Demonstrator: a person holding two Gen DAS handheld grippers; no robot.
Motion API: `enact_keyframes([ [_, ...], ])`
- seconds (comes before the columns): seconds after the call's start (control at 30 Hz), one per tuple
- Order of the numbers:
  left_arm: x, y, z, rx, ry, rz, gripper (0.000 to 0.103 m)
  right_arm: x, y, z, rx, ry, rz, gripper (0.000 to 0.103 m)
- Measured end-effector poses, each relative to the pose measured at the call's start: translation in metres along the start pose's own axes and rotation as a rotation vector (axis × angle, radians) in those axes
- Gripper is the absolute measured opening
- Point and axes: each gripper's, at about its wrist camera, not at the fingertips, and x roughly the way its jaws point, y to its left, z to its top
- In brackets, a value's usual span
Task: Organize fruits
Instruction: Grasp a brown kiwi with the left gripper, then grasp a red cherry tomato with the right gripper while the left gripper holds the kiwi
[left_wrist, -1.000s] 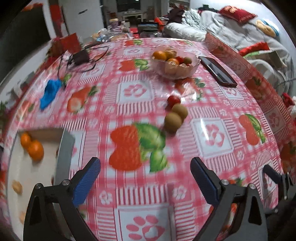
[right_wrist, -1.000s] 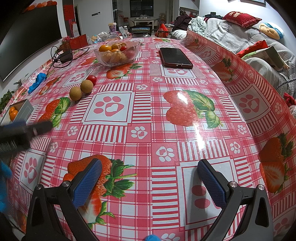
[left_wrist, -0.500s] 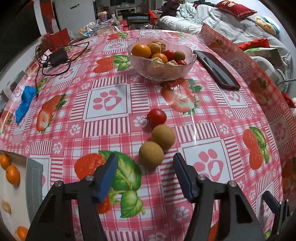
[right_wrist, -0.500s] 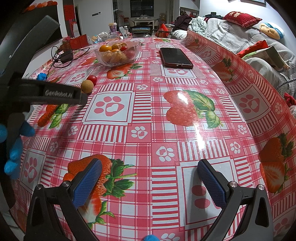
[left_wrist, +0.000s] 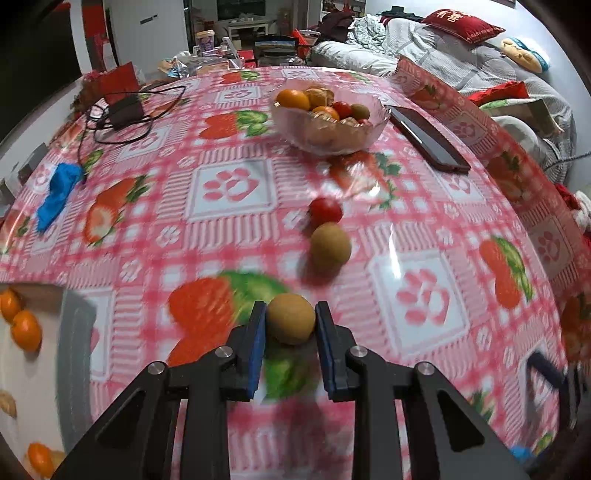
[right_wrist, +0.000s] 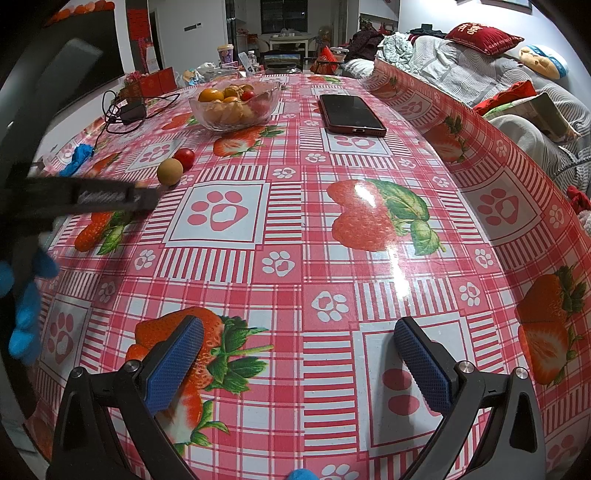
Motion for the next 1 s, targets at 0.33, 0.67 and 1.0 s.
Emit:
enact_keyframes([
  [0.33,-0.032,0.039,-0.055,-0.024,-0.021,0.004,0.029,0.013,0.012,0.045,0.072,0.189,0.136,0.103],
  [0.67,-0.043,0.056,-0.073,-0.073,-0.054,-0.011,0.029,0.048,0.059,0.129,0.053,0.124,0.130,0.103],
  [1.0,-0.044,0.054,-0.075,-0.055,-0.064,-0.001,0.029,0.091,0.099,0.152,-0.010,0.145,0.102,0.074],
])
